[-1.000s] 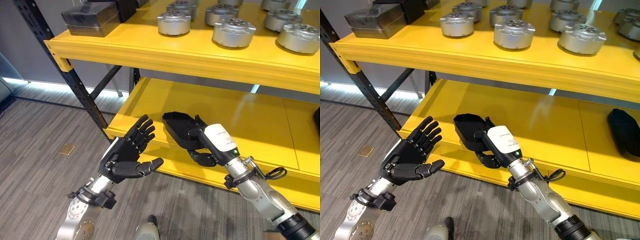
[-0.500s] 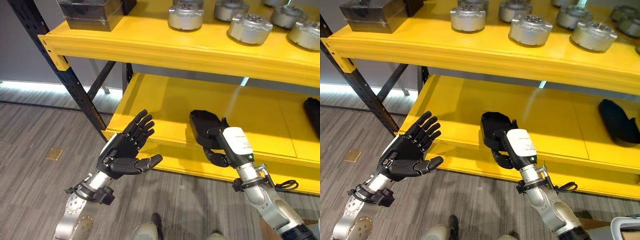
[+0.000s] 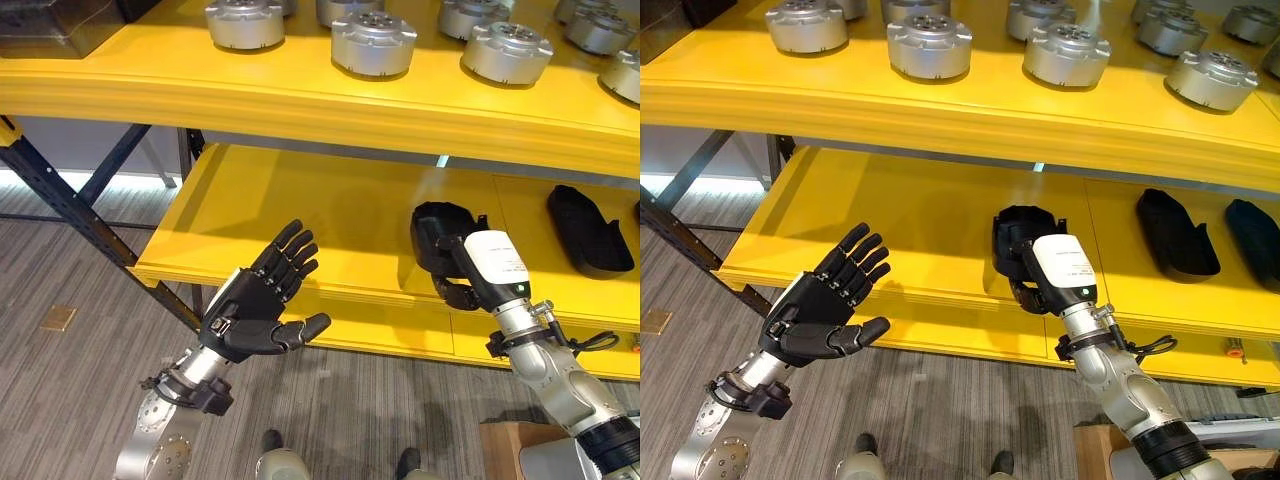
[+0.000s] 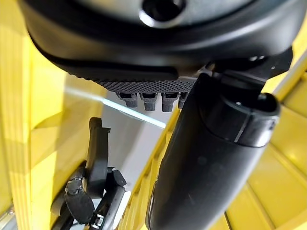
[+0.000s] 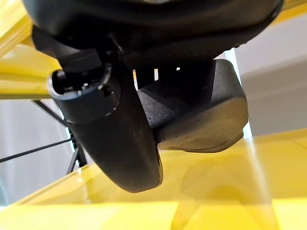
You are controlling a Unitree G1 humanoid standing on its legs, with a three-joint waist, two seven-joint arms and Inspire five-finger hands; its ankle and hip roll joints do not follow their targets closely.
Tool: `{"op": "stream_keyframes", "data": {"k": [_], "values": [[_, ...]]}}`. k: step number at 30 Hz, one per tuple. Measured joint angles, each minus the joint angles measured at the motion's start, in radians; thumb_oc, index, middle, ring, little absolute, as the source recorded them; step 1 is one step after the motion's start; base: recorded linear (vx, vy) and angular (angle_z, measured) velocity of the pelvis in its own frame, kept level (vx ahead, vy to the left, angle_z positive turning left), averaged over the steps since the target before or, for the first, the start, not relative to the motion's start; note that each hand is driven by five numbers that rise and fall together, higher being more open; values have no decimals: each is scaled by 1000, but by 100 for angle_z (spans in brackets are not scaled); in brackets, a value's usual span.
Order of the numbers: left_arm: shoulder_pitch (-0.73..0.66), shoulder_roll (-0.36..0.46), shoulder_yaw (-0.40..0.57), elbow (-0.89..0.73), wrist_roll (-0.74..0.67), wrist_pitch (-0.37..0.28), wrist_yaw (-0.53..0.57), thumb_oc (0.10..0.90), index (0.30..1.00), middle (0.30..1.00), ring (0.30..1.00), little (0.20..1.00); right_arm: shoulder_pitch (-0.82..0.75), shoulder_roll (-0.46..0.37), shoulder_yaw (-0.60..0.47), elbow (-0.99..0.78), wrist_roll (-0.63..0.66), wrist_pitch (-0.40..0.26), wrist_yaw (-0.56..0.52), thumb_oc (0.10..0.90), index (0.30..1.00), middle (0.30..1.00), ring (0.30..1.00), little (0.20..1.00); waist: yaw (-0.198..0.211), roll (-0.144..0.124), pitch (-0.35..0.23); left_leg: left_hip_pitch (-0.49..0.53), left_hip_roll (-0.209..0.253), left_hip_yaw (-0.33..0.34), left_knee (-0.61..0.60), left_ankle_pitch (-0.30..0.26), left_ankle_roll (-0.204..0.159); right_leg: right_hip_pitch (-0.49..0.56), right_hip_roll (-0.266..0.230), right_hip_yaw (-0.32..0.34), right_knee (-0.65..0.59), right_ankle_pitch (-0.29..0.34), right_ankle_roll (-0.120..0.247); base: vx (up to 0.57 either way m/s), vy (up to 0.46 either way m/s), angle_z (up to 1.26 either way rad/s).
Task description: Move parts from the plastic box to the shelf.
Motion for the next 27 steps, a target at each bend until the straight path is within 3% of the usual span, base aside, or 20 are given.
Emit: {"op": "stream_keyframes", "data": {"k": [8, 14, 15, 17, 18, 19, 20, 21, 22, 24, 26, 27], "values": [[-8, 1, 12, 24, 7, -1, 54, 900, 1000, 1000, 1000, 1000, -17, 34, 3, 18, -1, -45, 14, 400, 300, 300, 300, 300, 5, 1, -1, 5, -40, 1, 10, -16, 11, -5, -43, 11, 13, -4, 1, 37, 176, -2], [-16, 7, 9, 59, 12, -1, 54, 900, 1000, 1000, 1000, 1000, -18, 42, 1, 42, -4, -68, 13, 400, 300, 300, 300, 300, 19, -4, 0, -32, -85, -4, 159, -122, 46, -4, -105, 20, 67, -18, -27, 64, 269, 2], [-16, 10, 9, 65, 12, -1, 47, 900, 1000, 1000, 1000, 1000, -14, 54, -2, 42, -4, -69, 12, 400, 300, 300, 300, 300, 19, -4, 0, -51, -88, -12, 220, -162, 58, -6, -115, 12, 96, -24, -60, 142, 271, 1], [-15, 7, 1, 70, 19, 0, 42, 900, 1000, 1000, 1000, 1000, -11, 78, 3, 42, -8, -68, 12, 400, 300, 300, 300, 300, 38, 0, -1, -60, -115, -41, 287, -221, 84, -106, -159, -28, 270, 11, -58, 201, 185, -60], [-8, 4, -1, 73, 20, 0, 43, 900, 1000, 1000, 1000, 1000, -10, 94, 21, 39, -12, -70, 12, 400, 300, 300, 300, 300, 56, -1, -1, -37, -113, -10, 281, -239, 93, -181, -207, -99, 388, 42, -90, 283, -29, -93], [-3, 6, -1, 77, 20, 0, 44, 900, 1000, 1000, 1000, 1000, -6, 101, 36, 39, -15, -75, 13, 400, 300, 300, 300, 300, 56, -4, -2, -27, -116, 1, 279, -246, 101, -189, -215, -114, 405, 49, -97, 445, -241, -62], [2, 9, 2, 81, 19, 0, 45, 900, 1000, 1000, 1000, 1000, -4, 108, 67, 40, -20, -79, 11, 400, 300, 300, 300, 300, 51, -10, -6, -23, -123, -2, 270, -246, 104, -200, -200, -96, 403, 9, -54, 490, -309, -12], [-11, 10, -1, 81, 19, 0, 45, 900, 1000, 1000, 1000, 1000, -4, 107, 84, 39, -24, -82, 7, 400, 300, 300, 300, 300, 41, -23, -9, -33, -125, -27, 266, -237, 111, -209, -134, -13, 357, -33, 0, 533, -322, 34], [-25, 13, -2, 78, 18, 1, 45, 900, 1000, 1000, 1000, 1000, -4, 108, 88, 39, -24, -85, 7, 400, 300, 300, 300, 300, 22, -40, -10, -60, -132, -60, 259, -226, 118, -203, -87, 30, 271, -59, 19, 330, -177, 52], [-28, 11, -12, 84, 18, 4, 55, 900, 1000, 1000, 1000, 1000, -7, 109, 88, 41, -28, -78, 6, 400, 300, 300, 300, 300, 19, -63, -9, -64, -163, -80, 222, -202, 130, -206, -89, 36, 173, -47, 10, 334, -148, 53], [-9, 12, -14, 85, 18, 19, 58, 900, 1000, 1000, 1000, 1000, -4, 111, 88, 42, -41, -69, 6, 400, 300, 300, 300, 300, 9, -59, -7, -62, -183, -115, 216, -200, 133, -200, -82, 106, 118, -28, 4, 337, -146, 65], [14, 15, -14, 84, 17, 21, 61, 900, 1000, 1000, 1000, 1000, 2, 111, 88, 42, -44, -74, 7, 400, 300, 300, 300, 300, 1, -62, -9, -49, -189, -129, 199, -194, 130, -190, -75, 97, 103, -25, 2, 153, -94, 71]]}}
